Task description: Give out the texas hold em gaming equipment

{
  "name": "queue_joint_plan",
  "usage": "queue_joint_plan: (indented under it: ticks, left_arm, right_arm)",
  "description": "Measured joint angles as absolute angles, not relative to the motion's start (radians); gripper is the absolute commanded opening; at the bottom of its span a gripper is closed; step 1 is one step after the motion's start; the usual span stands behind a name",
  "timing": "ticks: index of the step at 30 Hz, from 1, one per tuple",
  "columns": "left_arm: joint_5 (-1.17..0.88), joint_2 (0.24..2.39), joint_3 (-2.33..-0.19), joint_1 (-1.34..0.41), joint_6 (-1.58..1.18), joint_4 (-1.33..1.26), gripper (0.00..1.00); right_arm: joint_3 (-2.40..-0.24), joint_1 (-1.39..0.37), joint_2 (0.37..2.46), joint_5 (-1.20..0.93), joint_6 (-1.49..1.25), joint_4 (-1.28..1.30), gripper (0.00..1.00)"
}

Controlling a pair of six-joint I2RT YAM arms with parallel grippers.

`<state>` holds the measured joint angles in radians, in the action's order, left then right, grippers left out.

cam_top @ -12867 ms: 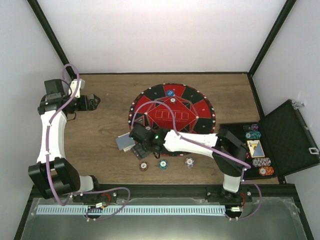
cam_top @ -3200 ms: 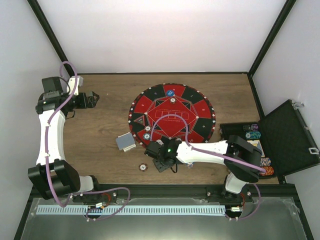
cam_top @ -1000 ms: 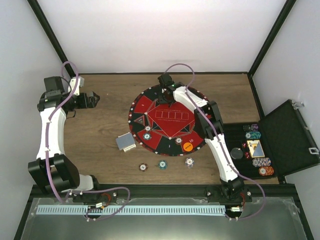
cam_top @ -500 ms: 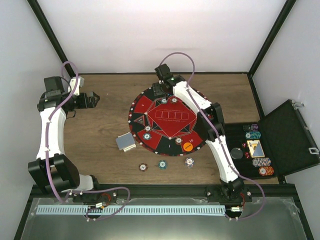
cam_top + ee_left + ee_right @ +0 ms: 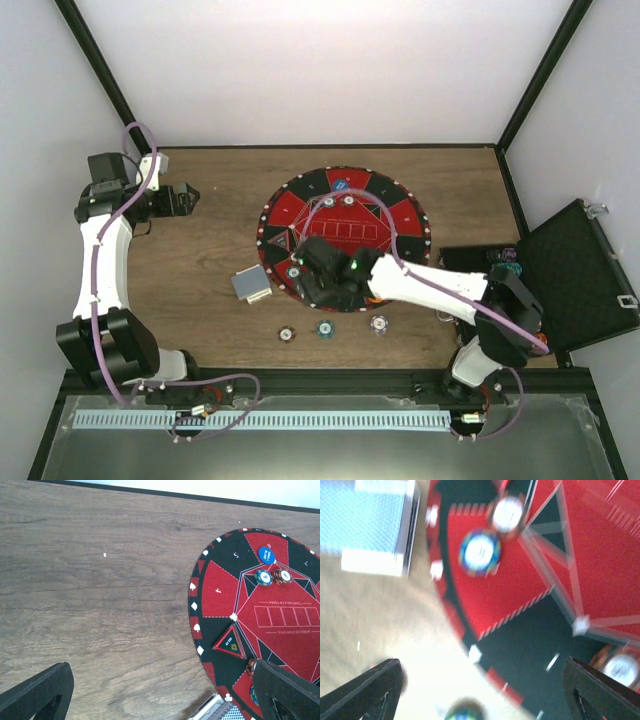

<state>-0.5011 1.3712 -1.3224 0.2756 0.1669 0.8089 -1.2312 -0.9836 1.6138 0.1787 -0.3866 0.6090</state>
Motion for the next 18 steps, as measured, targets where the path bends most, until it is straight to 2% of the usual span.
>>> queue_joint_plan:
  ticks: [4,9,18]
  left_arm:
    - [-0.503,1.371,-1.322,0.276,0.166,0.808,1.0]
    - [-0.503,1.371,-1.322,0.276,0.164,0.808,1.0]
    - [-0.502,1.371,-1.322,0.275,0.165,0.808,1.0]
  right_arm:
    - [-1.069,-1.137,1.56,0.165,-0.506,0.625,0.91]
    - [-1.001,-1.262,1.568,0.138,-0.617,0.637,0.88]
    - [-1.001,-1.292,1.67,0.149,-0.685,0.642,0.82]
